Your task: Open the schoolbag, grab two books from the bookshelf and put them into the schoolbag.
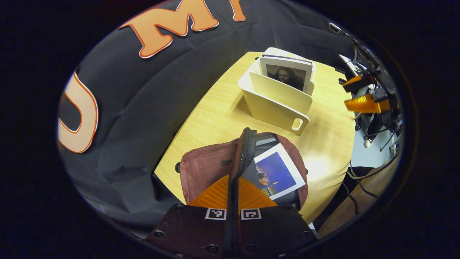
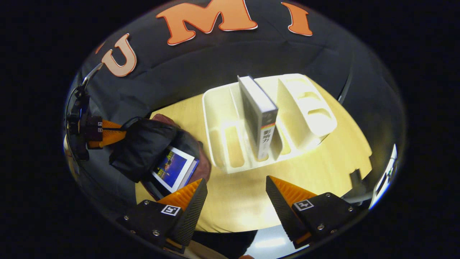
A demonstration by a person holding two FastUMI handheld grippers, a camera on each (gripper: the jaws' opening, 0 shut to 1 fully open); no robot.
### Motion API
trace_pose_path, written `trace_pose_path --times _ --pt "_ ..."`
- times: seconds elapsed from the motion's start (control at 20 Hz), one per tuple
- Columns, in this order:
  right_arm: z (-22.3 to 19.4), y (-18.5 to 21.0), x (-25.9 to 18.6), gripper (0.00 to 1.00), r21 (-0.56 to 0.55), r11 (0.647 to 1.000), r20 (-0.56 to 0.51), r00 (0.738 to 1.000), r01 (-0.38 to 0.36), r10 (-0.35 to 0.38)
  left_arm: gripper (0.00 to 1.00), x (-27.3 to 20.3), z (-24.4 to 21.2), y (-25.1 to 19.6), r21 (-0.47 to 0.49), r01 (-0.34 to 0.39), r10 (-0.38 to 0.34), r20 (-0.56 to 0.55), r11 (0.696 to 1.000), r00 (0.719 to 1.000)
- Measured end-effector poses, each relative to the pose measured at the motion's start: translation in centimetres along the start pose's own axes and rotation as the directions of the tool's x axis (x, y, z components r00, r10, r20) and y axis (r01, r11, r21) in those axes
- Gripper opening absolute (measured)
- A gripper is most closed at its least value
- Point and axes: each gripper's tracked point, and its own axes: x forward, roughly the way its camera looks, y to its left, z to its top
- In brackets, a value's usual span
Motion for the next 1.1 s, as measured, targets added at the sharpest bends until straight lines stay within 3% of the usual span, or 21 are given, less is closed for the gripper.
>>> trace_pose_path --times 0.3,0.65,0.85,1.1 --pt "7.3 -2.2 -0.9 0.98 -0.145 0.988 0.025 0.998 0.059 -0.056 0.00 0.3 -0.3 -0.3 -0.007 0.009 -0.009 -0.012 1.000 1.000" --pt "14.7 -2.2 4.5 0.98 -0.199 0.979 -0.059 0.997 0.035 -0.048 0.00 0.4 -1.1 -0.1 -0.029 0.005 -0.005 -0.031 1.000 0.999" --pt "14.7 -1.8 9.3 0.98 -0.196 0.981 -0.198 0.979 0.008 -0.048 0.01 0.7 -1.8 0.1 -0.052 0.005 -0.008 -0.051 0.999 0.999" --pt "13.5 -2.3 12.5 1.00 -0.236 0.971 -0.287 0.952 0.038 -0.107 0.00 0.7 -2.2 0.2 -0.064 0.007 -0.012 -0.069 0.998 0.998"
